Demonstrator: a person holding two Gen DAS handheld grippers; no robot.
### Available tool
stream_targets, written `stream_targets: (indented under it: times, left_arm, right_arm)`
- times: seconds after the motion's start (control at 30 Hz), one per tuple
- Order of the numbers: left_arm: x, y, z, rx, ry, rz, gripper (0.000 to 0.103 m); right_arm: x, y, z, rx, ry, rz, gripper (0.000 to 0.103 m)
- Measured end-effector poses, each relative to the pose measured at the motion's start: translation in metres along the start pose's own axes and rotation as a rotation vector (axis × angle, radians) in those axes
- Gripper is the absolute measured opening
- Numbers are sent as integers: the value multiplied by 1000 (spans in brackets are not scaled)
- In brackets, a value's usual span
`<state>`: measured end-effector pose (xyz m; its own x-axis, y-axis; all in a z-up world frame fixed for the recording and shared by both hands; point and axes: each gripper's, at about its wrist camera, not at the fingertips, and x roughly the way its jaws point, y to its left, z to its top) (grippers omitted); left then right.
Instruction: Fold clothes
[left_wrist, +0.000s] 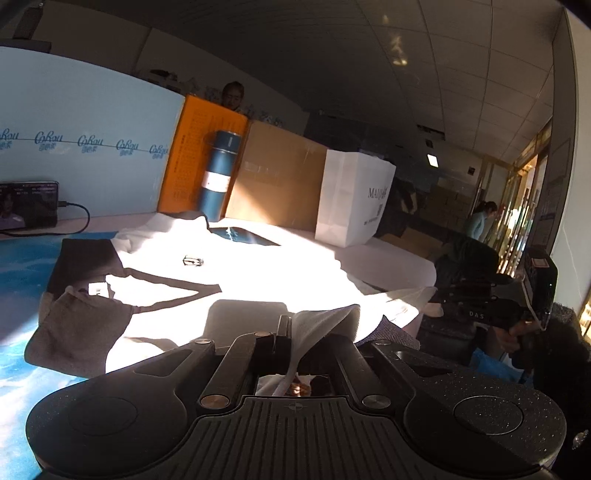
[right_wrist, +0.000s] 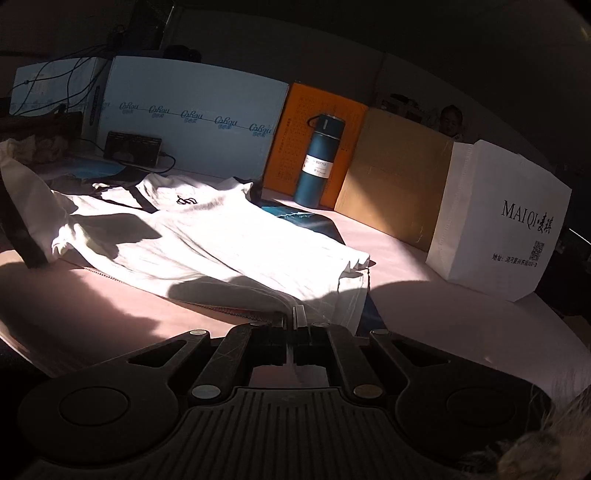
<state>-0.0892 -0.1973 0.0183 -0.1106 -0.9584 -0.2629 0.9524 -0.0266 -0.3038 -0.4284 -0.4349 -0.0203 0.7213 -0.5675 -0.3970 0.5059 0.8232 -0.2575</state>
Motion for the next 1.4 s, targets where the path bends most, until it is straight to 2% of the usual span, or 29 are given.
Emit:
stream_targets:
  times: [0.1,0.23,0.3,0.37,0.4,0.43,0.47,0.5,0.53,0.6,0.63,0.7,0.83,0.9,0.93,1.0,1.03,1.07,1.13,1.2,1.27,1.33,1.37,1.4]
  left_arm:
    - [27,21,30,-66,1,71,0]
    - [74,53,48,-125,146,136,1]
    - [89,64,49,-132,190,157,2]
    - [102,80,50,-180,217,155,2]
    - [107,87,51,-202,236,159,7]
    - [113,93,53,-220,257,167,16]
    - [118,99,54,-237,278,175,25]
    - [122,105,56,-255,290,192,44]
    - [124,113,57,-270,286,216,59]
    - [124,123,59,-273,293,261,71]
    - [125,128,60,-271,298,283,73]
    - [121,133,61,-246,307,328,75]
    - [104,134,63,-177,283,397,86]
    - [86,131,60,-158,245,434,86]
    - [77,130,58,-152,226,450,87]
    - [56,123,51,-151,174,468,87]
    - [45,118,46,-143,144,438,87]
    - [35,113,41,-131,114,395,87]
    - [17,102,28,-97,64,252,89]
    - [8,94,15,-66,44,105,89]
    - [14,91,11,-58,80,61,89]
    - [20,89,9,-59,119,42,88]
    - [23,91,8,-72,131,47,88]
    - [24,93,8,-87,141,58,85]
  right_arm:
    - [25,-20,13,9,13,25,3]
    - [58,-45,24,47,70,101,3]
    - [70,-55,25,70,94,131,7]
    - [78,-64,25,86,110,132,9]
    - [83,-68,24,94,117,129,11]
    - [87,-73,24,103,122,112,15]
    - [89,-77,23,119,124,82,28]
    - [92,-82,21,139,125,50,43]
    - [94,-87,19,158,125,18,44]
    - [97,-97,13,207,116,-31,44]
    - [96,-100,9,229,107,-58,45]
    - [94,-106,2,272,92,-108,53]
    - [85,-91,11,295,2,-127,54]
    - [80,-83,16,303,-47,-133,61]
    - [79,-74,22,302,-82,-82,64]
    - [79,-49,36,285,-147,86,82]
    - [83,-33,43,266,-161,171,84]
    - [87,-18,50,247,-175,257,84]
    - [102,21,66,175,-166,392,84]
    - [122,58,75,58,-113,464,84]
    - [142,96,83,-69,-52,522,84]
    - [159,122,90,-146,-2,563,80]
    - [166,123,93,-133,11,566,72]
    - [172,124,95,-119,24,569,59]
